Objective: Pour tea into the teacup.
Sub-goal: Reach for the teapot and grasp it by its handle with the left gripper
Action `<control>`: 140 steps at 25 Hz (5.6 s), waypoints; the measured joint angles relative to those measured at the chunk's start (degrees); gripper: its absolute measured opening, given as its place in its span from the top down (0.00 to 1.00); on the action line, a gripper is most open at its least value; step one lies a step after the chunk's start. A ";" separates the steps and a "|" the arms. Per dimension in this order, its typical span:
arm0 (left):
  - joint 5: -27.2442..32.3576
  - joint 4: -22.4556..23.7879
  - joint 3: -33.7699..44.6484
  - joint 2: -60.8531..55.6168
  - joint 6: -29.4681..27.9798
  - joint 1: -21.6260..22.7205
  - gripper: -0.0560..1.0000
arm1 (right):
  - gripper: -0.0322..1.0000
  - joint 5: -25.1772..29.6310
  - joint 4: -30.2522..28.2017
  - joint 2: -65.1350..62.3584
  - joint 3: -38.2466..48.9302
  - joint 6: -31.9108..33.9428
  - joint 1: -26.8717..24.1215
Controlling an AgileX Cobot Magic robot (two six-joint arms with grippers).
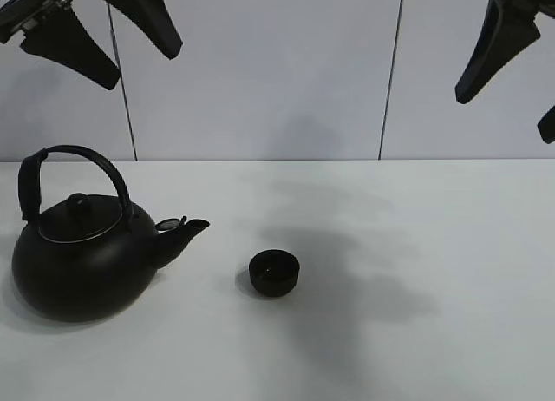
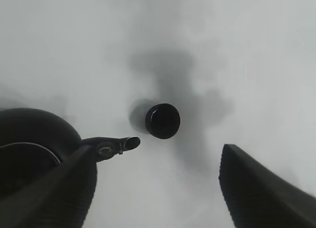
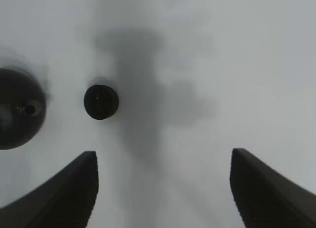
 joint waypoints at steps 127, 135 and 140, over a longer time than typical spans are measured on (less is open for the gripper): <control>-119.95 45.87 59.51 8.71 -18.11 9.55 0.52 | 0.48 -0.35 1.83 0.00 0.00 -4.88 0.00; -118.85 45.87 59.51 8.71 -18.15 9.55 0.66 | 0.48 -0.35 1.88 0.00 0.00 -4.88 0.00; -118.55 45.38 59.44 8.76 -17.21 9.75 0.76 | 0.48 -0.35 1.94 0.00 0.00 -4.88 0.00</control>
